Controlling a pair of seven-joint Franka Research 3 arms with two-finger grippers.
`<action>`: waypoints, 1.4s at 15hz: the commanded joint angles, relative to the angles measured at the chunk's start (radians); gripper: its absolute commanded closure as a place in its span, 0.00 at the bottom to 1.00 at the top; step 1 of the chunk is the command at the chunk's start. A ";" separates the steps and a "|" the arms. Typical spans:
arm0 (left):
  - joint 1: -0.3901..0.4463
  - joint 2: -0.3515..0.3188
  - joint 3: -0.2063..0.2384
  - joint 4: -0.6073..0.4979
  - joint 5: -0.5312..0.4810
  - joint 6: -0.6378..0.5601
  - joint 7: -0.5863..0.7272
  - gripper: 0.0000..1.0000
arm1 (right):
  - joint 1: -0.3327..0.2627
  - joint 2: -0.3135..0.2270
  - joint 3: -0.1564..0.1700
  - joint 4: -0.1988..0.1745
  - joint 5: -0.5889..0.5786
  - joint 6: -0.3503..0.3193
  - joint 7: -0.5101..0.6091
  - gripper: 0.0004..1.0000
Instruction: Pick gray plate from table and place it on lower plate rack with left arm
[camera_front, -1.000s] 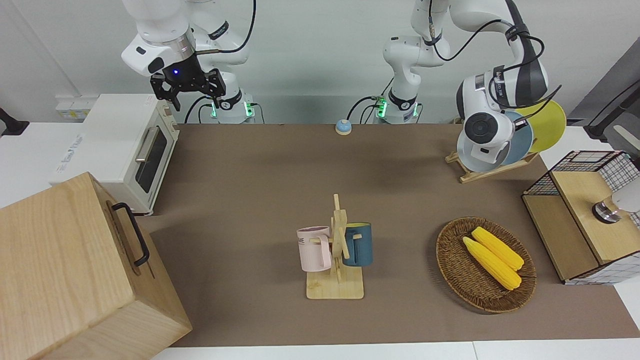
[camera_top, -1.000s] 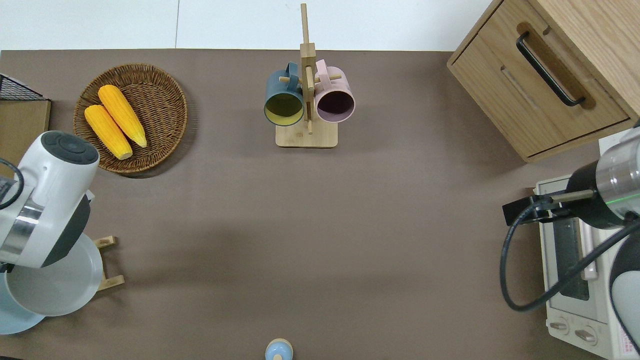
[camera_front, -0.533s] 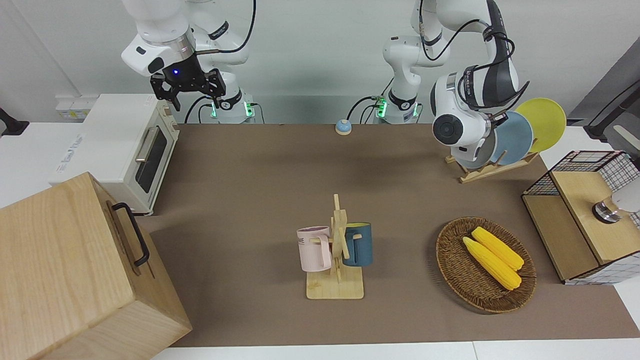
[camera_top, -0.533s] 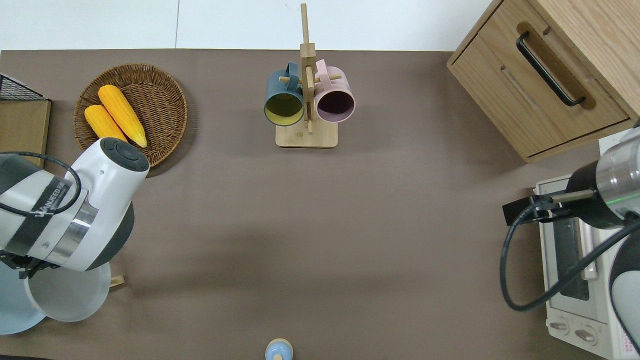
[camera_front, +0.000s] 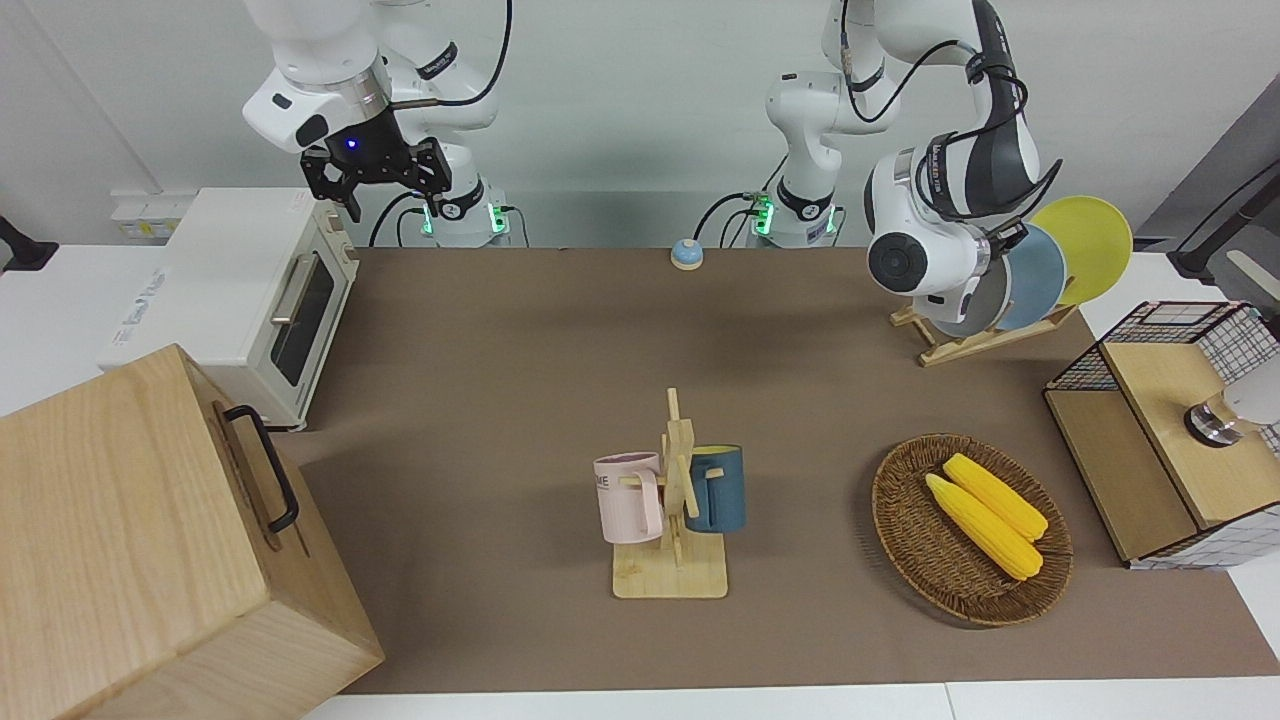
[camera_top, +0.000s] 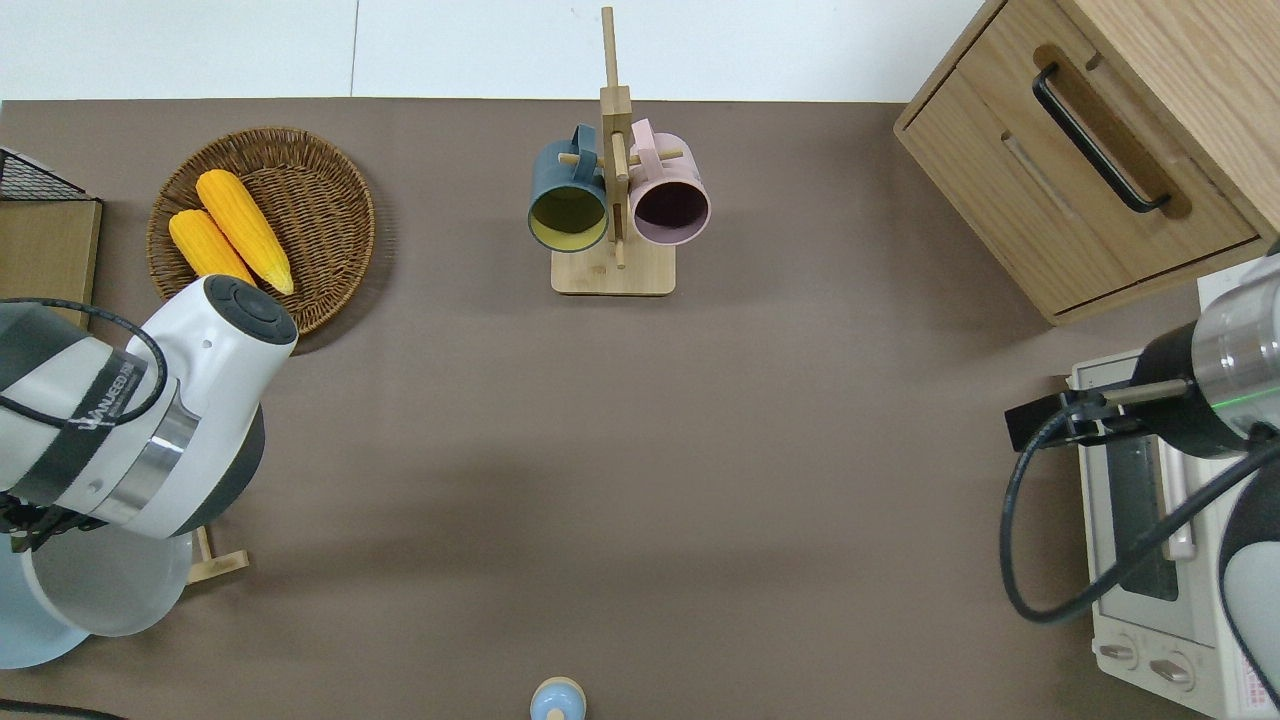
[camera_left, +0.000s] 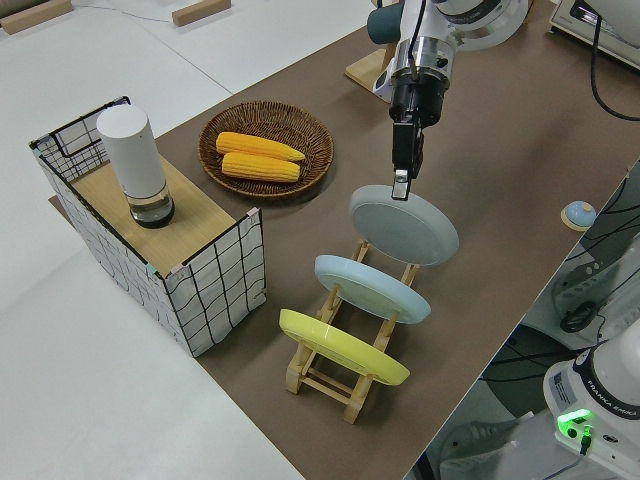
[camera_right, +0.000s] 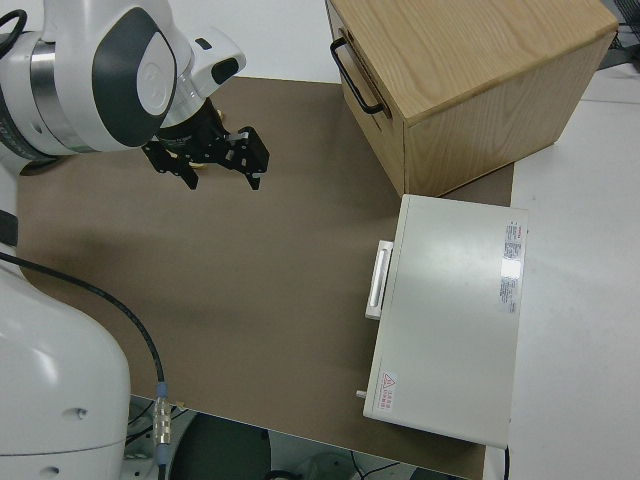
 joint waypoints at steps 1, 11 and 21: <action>0.004 0.053 0.000 0.003 0.019 0.003 -0.070 1.00 | -0.013 -0.005 0.007 0.006 0.003 -0.015 -0.003 0.01; 0.001 0.052 0.000 0.010 -0.159 0.116 -0.058 0.38 | -0.015 -0.005 0.007 0.006 0.003 -0.015 -0.003 0.01; -0.008 0.038 -0.006 0.066 -0.268 0.115 -0.063 0.00 | -0.013 -0.005 0.007 0.006 0.003 -0.015 -0.003 0.01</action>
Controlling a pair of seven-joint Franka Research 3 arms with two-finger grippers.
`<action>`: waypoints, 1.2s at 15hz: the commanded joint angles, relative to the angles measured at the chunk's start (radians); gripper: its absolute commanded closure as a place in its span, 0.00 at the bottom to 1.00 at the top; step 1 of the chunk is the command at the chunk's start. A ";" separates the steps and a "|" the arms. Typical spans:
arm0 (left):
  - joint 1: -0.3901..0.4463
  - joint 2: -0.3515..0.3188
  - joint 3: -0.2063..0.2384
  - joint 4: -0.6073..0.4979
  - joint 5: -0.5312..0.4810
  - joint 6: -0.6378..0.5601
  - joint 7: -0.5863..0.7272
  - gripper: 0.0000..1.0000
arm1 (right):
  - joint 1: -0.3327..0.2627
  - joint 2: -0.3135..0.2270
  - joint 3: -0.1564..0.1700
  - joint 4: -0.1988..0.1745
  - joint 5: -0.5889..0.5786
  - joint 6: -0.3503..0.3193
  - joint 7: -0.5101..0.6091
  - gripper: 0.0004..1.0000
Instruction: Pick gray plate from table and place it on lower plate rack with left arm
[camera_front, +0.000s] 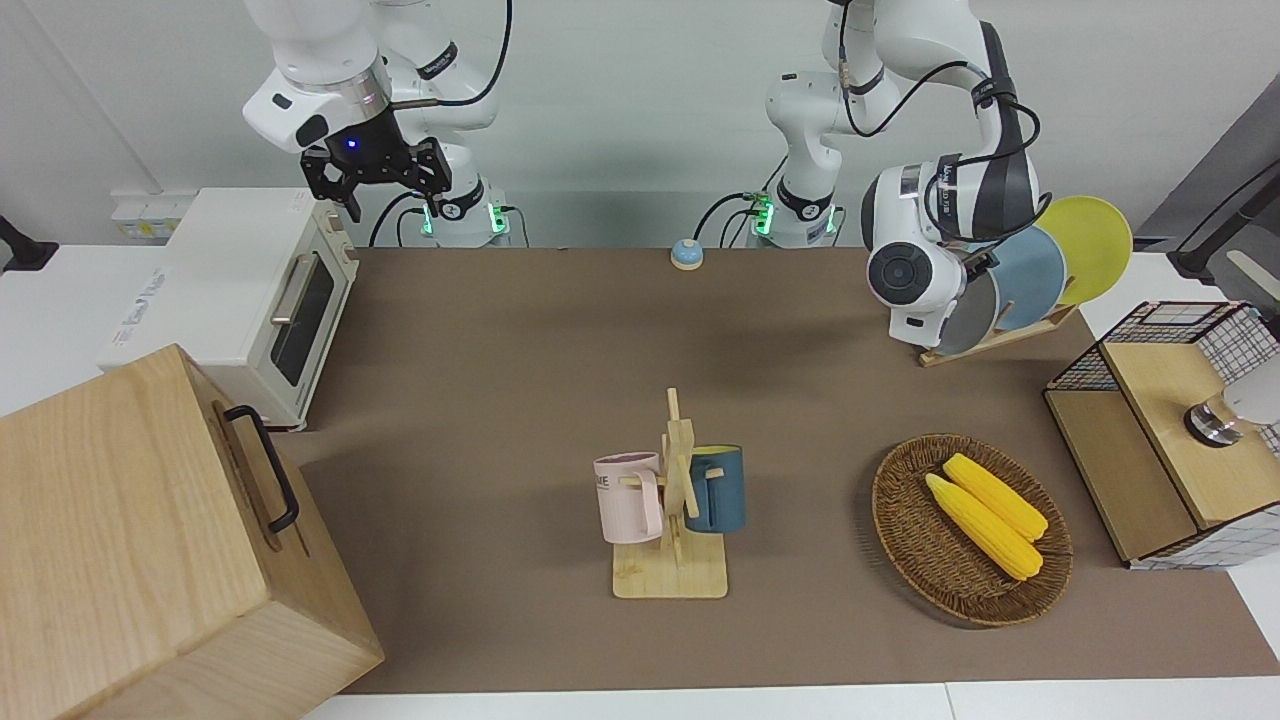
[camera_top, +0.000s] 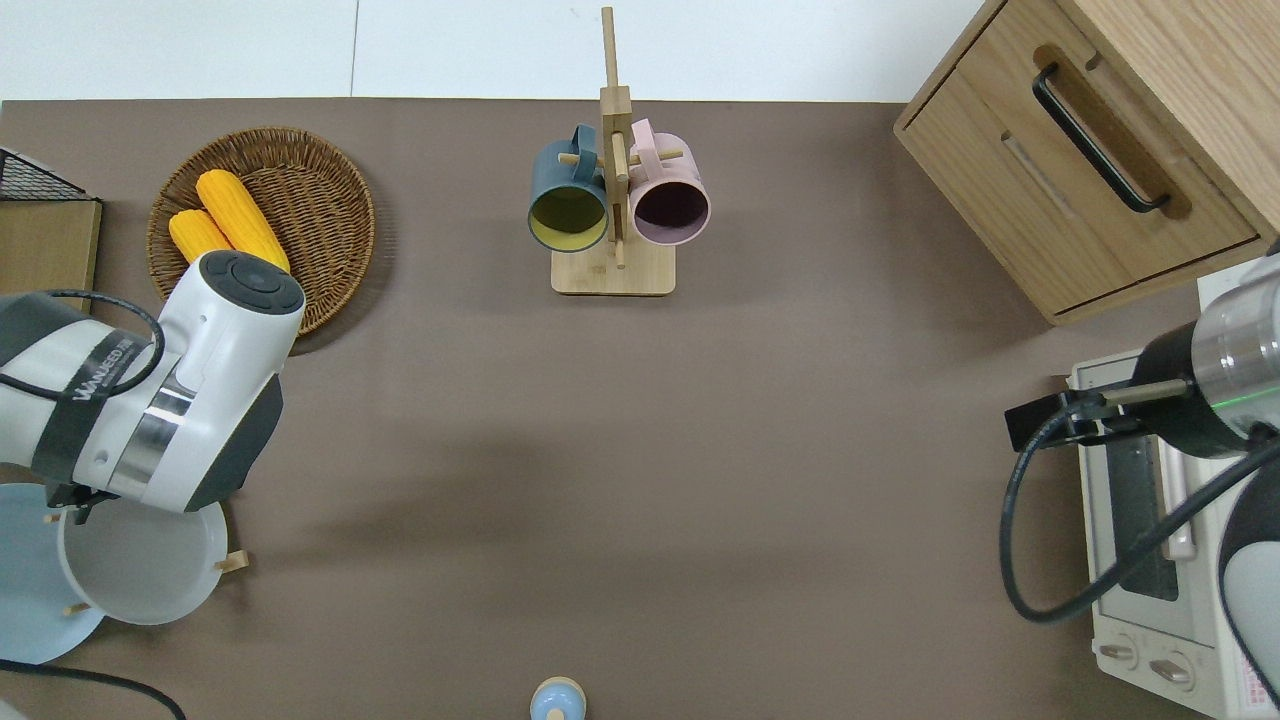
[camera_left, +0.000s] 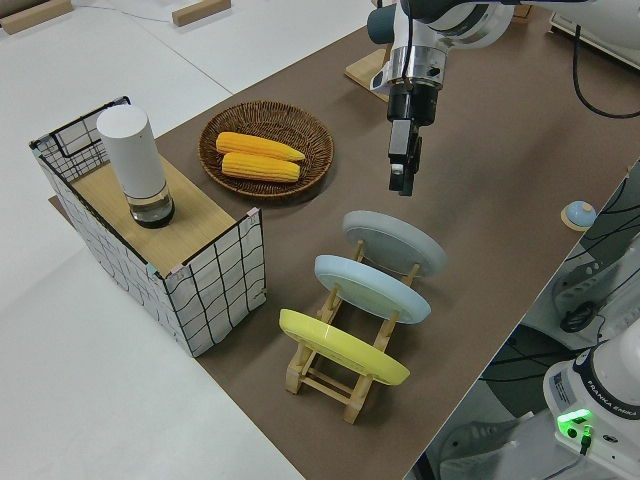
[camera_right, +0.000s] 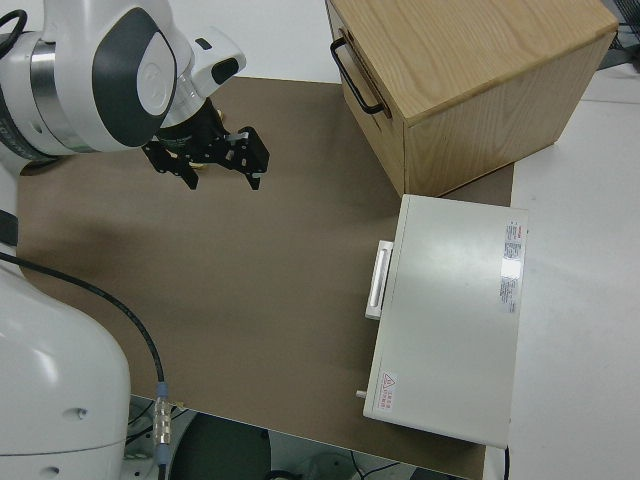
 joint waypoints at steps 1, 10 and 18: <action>-0.007 -0.019 -0.010 0.021 -0.063 0.002 -0.007 0.00 | -0.015 -0.005 0.007 0.006 0.003 -0.015 -0.003 0.01; 0.008 -0.113 -0.050 0.083 -0.348 0.328 -0.095 0.00 | -0.015 -0.005 0.007 0.006 0.003 -0.015 -0.003 0.01; 0.057 -0.199 -0.006 0.110 -0.525 0.344 0.302 0.00 | -0.013 -0.005 0.007 0.006 0.003 -0.015 -0.003 0.01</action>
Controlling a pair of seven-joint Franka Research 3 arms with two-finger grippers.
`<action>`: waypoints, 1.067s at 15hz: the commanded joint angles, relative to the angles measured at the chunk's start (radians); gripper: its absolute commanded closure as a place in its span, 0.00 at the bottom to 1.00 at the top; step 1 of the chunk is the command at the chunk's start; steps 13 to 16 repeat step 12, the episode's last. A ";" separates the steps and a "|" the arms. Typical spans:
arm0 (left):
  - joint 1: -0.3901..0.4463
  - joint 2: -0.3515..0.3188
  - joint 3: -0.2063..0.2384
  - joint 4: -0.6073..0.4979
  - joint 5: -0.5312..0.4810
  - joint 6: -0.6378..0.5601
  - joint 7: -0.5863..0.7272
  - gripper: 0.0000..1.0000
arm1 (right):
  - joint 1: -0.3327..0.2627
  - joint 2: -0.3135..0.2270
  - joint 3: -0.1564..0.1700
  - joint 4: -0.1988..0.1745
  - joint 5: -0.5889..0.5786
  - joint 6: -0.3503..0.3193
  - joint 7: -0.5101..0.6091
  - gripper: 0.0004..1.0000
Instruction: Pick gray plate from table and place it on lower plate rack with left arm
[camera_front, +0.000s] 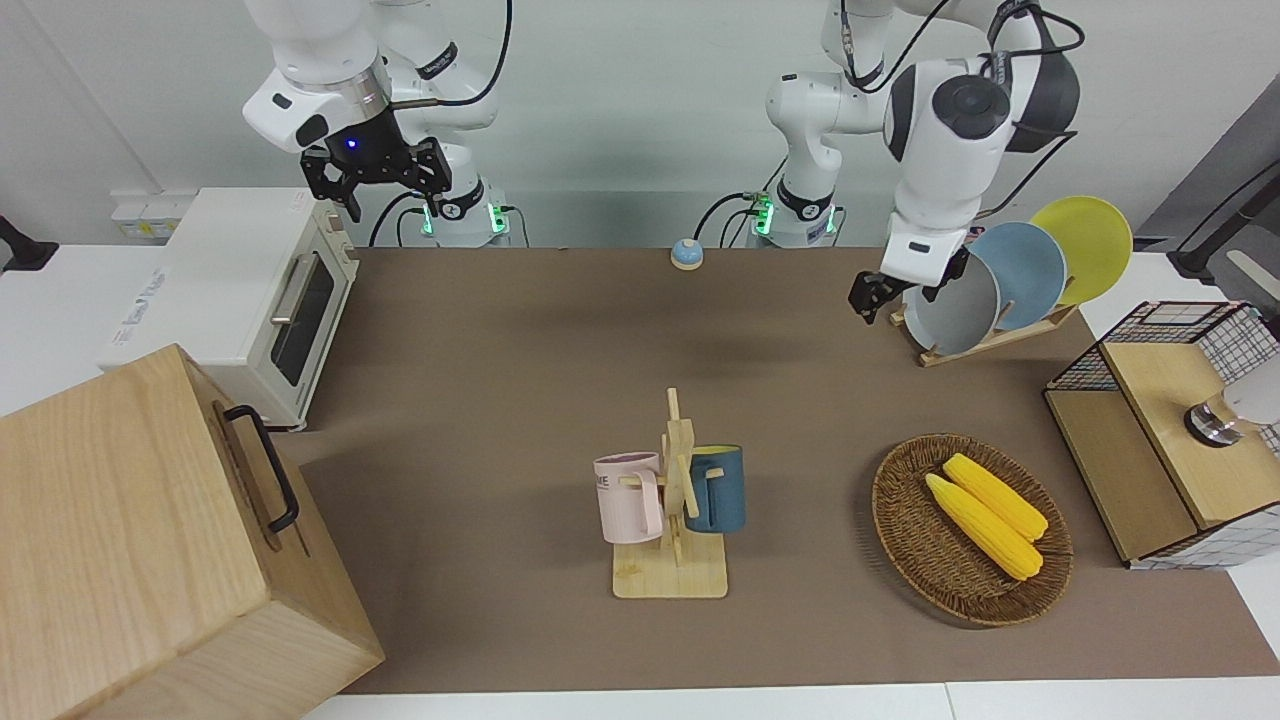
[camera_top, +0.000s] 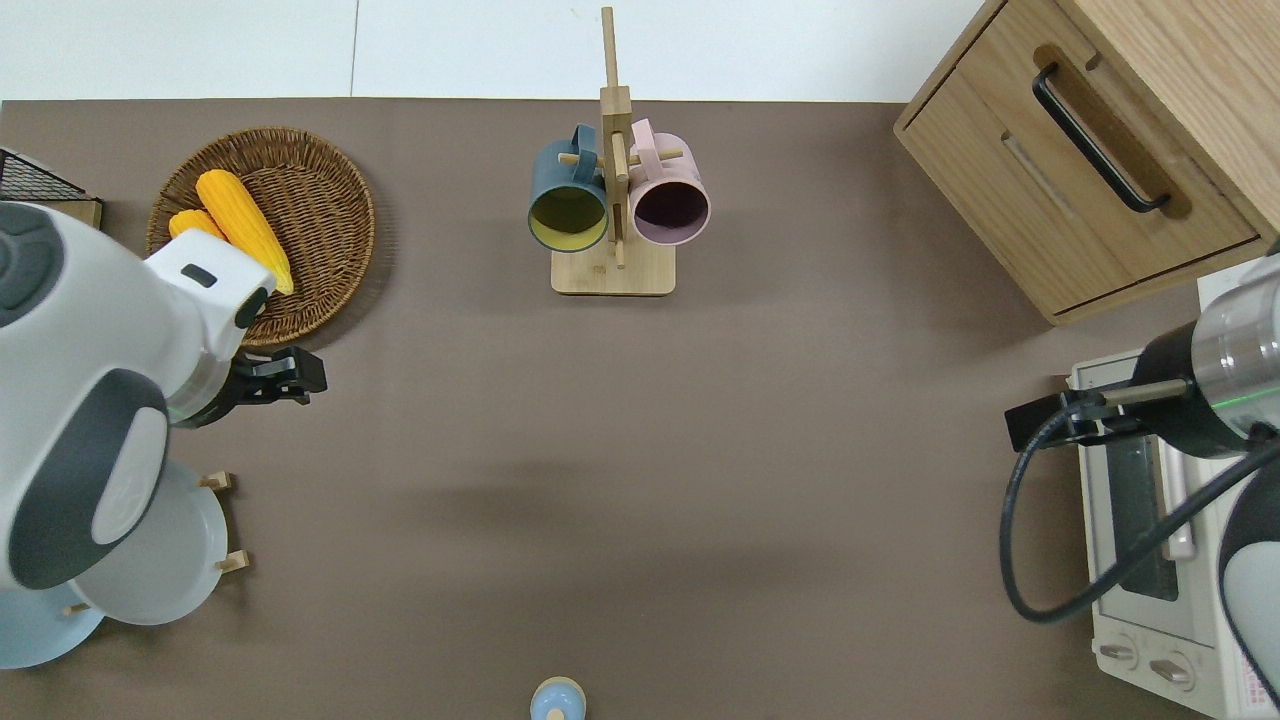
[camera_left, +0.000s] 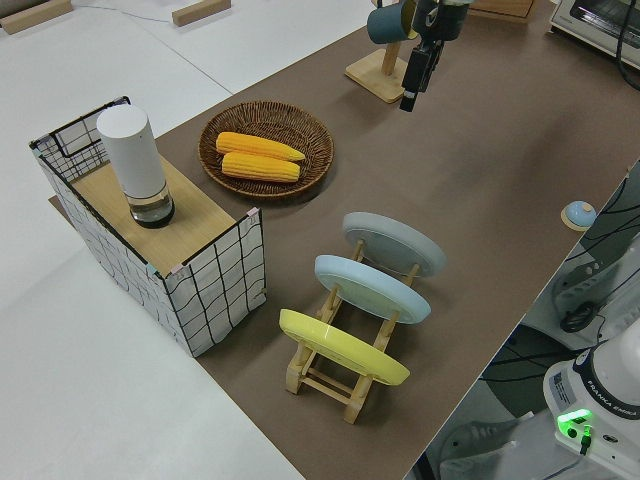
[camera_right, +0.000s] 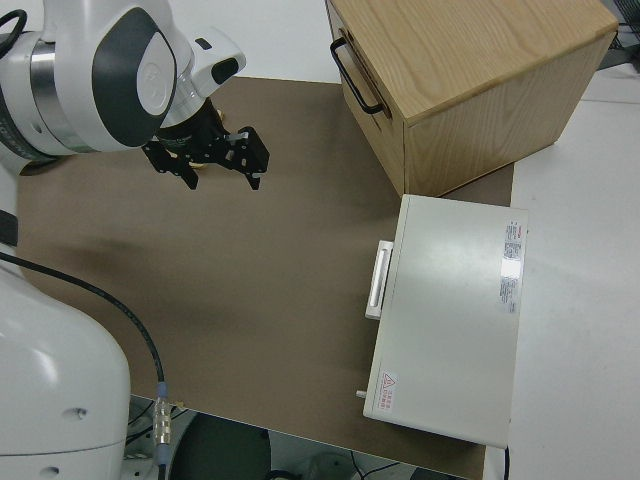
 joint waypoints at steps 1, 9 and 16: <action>0.019 -0.045 0.038 0.017 -0.073 0.006 0.223 0.00 | -0.015 -0.005 0.007 0.006 0.003 -0.015 -0.003 0.01; 0.013 -0.040 0.073 0.064 -0.177 0.002 0.348 0.00 | -0.015 -0.005 0.007 0.006 0.003 -0.015 -0.003 0.01; 0.014 -0.042 0.071 0.061 -0.153 0.000 0.339 0.00 | -0.015 -0.005 0.007 0.006 0.003 -0.015 -0.003 0.01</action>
